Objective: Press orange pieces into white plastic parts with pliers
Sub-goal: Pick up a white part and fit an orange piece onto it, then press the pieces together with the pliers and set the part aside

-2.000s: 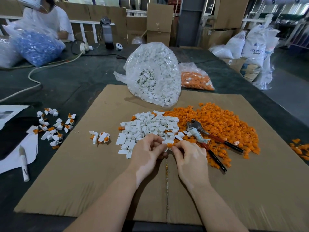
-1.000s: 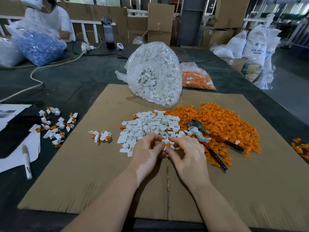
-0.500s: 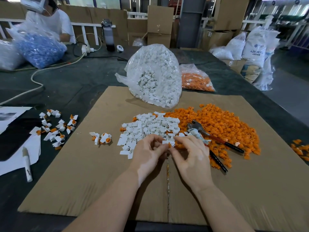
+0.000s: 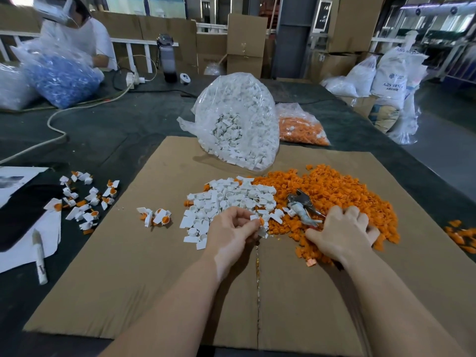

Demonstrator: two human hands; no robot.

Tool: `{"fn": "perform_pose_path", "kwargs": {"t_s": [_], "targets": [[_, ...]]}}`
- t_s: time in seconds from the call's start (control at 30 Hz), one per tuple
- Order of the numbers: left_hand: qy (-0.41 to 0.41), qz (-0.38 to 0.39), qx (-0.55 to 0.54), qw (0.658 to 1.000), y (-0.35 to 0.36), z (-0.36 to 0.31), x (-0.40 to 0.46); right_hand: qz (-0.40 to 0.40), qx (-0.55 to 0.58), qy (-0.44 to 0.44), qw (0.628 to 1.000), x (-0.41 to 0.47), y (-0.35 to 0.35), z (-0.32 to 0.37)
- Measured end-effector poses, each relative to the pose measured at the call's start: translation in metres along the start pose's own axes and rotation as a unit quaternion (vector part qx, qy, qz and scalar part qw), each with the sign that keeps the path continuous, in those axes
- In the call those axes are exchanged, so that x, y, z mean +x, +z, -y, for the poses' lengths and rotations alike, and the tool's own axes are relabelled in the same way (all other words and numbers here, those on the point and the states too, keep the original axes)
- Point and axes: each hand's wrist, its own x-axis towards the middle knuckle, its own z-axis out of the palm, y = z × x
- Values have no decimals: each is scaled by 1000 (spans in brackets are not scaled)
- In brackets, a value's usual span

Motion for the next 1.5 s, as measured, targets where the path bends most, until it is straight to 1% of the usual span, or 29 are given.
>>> {"fn": "perform_pose_path", "kwargs": {"t_s": [0.13, 0.2, 0.23, 0.3, 0.4, 0.47, 0.53, 0.67, 0.8, 0.9, 1.03, 1.17, 1.33, 1.4, 1.5], "targets": [[-25, -1, -58, 998, -1, -1, 1, -77, 41, -55, 995, -14, -6, 1], [-37, 1, -82, 996, -1, -2, 2, -71, 94, -98, 988, -23, -10, 4], [-43, 1, -96, 994, -1, -3, 3, -45, 131, -116, 984, -28, -13, 6], [-57, -3, -121, 991, -1, -5, 4, 39, 196, -143, 969, -36, -20, 10], [-74, -17, -146, 986, -2, -7, 5, 135, 245, -188, 941, -44, -27, 13], [-79, -26, -156, 984, -2, -7, 5, 179, 276, -196, 924, -47, -30, 15], [-79, -31, -157, 984, -2, -7, 5, 203, 294, -196, 913, -48, -34, 16], [-83, -47, -161, 982, -1, -8, 6, 239, 300, -203, 901, -50, -39, 17], [-85, -49, -154, 983, 0, -10, 5, 253, 283, -213, 900, -51, -39, 19], [-80, -50, -136, 986, 0, -11, 4, 244, 269, -220, 905, -54, -38, 22], [-82, -50, -139, 986, -2, -12, 3, 219, 250, -216, 918, -55, -34, 26], [-85, -51, -142, 985, -4, -12, 3, 219, 257, -205, 919, -54, -33, 25], [-88, -53, -141, 985, -4, -12, 3, 272, 279, -193, 901, -54, -36, 23], [-89, -52, -133, 986, -4, -12, 3, 264, 269, -197, 905, -54, -36, 24], [-92, -54, -130, 986, -5, -12, 3, 232, 259, -204, 915, -55, -33, 26]]}}
